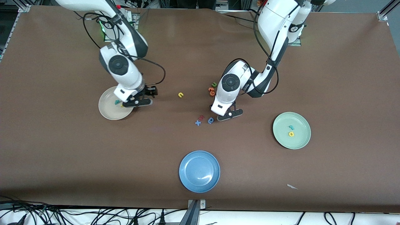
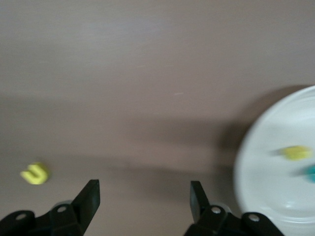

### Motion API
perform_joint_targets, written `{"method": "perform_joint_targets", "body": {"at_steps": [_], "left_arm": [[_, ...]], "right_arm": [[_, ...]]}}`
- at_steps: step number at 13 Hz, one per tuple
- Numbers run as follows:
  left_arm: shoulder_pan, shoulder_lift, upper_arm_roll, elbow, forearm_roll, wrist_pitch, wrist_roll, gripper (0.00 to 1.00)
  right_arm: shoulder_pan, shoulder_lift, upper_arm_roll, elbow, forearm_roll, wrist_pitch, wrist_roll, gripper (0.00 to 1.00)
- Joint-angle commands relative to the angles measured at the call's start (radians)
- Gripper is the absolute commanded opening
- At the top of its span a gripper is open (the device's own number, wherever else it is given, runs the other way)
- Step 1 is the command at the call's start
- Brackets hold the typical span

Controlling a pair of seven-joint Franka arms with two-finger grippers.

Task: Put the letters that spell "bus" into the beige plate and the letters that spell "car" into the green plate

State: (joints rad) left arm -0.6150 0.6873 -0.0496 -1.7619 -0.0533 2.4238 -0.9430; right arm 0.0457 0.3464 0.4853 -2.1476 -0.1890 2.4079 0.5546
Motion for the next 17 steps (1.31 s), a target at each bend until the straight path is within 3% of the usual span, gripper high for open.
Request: {"method": "perform_joint_targets", "body": {"at_steps": [1,4,7,11,14,15,16,17], "left_arm": [[-0.006,-0.003,0.017,0.008,0.023,-0.031,-0.016,0.12],[0.056,-0.015,0.047,0.093,0.092,-0.188,0.070,0.10],[0.177,-0.031,0.047,0.130,0.092,-0.311,0.325,0.10],[0.328,-0.063,0.053,0.136,0.111,-0.408,0.654,0.10],[0.394,-0.060,0.051,0.140,0.222,-0.425,0.803,0.14],[0.403,-0.052,0.053,0.140,0.269,-0.430,0.869,0.25],[0.420,-0.051,0.051,0.142,0.286,-0.430,0.936,0.82],[0.428,-0.055,0.051,0.143,0.277,-0.431,0.946,1.00]], "right_arm": [[0.081,0.084,-0.002,0.070,-0.009,0.023,0.135,0.82],[0.146,0.150,-0.004,0.116,-0.090,0.049,0.302,0.82],[0.186,0.216,-0.004,0.170,-0.170,0.056,0.431,0.82],[0.233,0.282,-0.008,0.224,-0.265,0.056,0.571,0.82],[0.235,0.293,-0.010,0.218,-0.271,0.057,0.576,0.82],[0.235,0.302,-0.010,0.216,-0.279,0.057,0.576,0.82],[0.235,0.305,-0.011,0.210,-0.286,0.057,0.577,0.81],[0.237,0.306,-0.013,0.192,-0.290,0.065,0.593,0.81]]}}
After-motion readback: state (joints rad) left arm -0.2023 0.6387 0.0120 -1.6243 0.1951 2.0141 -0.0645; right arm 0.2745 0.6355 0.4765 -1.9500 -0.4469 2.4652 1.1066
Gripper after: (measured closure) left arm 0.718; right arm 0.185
